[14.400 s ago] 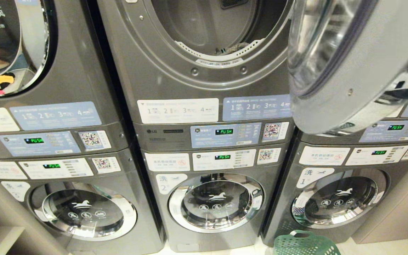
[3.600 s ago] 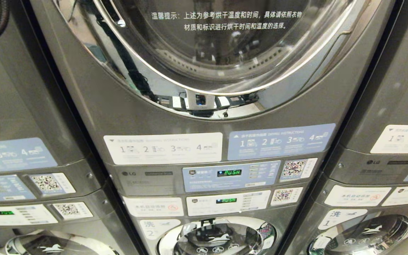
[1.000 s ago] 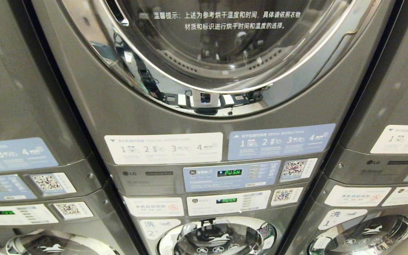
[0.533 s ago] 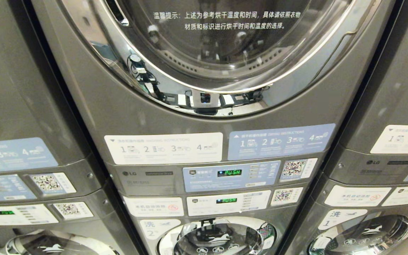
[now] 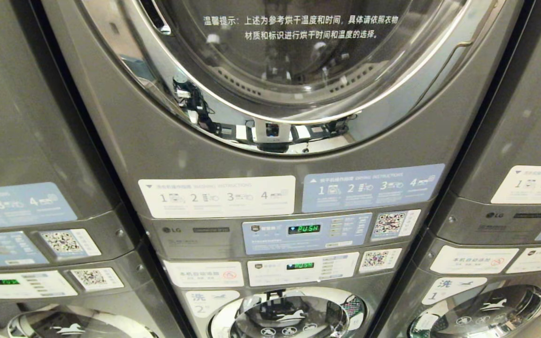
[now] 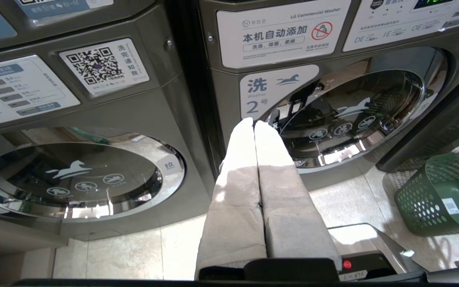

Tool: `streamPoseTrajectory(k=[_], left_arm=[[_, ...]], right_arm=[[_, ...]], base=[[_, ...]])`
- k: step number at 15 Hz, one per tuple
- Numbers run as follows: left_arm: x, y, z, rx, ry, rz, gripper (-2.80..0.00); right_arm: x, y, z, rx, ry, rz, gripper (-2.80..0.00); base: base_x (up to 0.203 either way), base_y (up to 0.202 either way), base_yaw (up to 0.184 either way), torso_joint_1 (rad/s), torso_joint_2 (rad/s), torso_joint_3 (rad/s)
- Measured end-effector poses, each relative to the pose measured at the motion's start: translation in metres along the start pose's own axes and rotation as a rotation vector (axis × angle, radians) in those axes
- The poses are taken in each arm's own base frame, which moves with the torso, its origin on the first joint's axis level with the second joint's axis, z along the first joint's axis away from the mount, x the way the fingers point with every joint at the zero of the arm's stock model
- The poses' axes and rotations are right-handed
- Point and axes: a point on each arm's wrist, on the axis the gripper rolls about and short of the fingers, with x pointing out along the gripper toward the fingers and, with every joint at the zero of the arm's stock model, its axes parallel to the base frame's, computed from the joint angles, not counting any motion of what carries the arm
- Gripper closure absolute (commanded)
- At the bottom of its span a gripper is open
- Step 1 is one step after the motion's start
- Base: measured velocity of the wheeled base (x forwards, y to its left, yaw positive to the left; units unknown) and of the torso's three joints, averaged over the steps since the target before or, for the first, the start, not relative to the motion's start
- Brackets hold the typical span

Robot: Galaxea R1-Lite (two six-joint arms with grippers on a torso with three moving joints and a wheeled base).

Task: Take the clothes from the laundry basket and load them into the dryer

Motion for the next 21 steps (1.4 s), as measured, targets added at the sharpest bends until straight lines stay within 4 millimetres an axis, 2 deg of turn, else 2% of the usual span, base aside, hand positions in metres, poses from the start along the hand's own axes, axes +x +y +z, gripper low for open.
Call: streamPoseTrajectory(k=[7, 15, 21], left_arm=[[-0.003, -0.001, -0.001, -0.024, 0.016, 0.083, 0.00], [-0.018, -0.003, -0.008, -0.050, -0.222, 0.135, 0.00], [-0.020, -0.003, -0.010, -0.044, -0.273, 0.139, 0.00]], right_arm=[[0.003, 0.001, 0.001, -0.083, 0.055, 0.054, 0.00], [0.001, 0.001, 0.000, -0.075, 0.020, 0.056, 0.00], [0.002, 0.001, -0.001, -0.102, -0.028, 0.040, 0.00]], base=[[0.000, 0.000, 0.000, 0.000, 0.00, 0.000], [0.000, 0.000, 0.000, 0.000, 0.00, 0.000], [0.000, 0.000, 0.000, 0.000, 0.00, 0.000]])
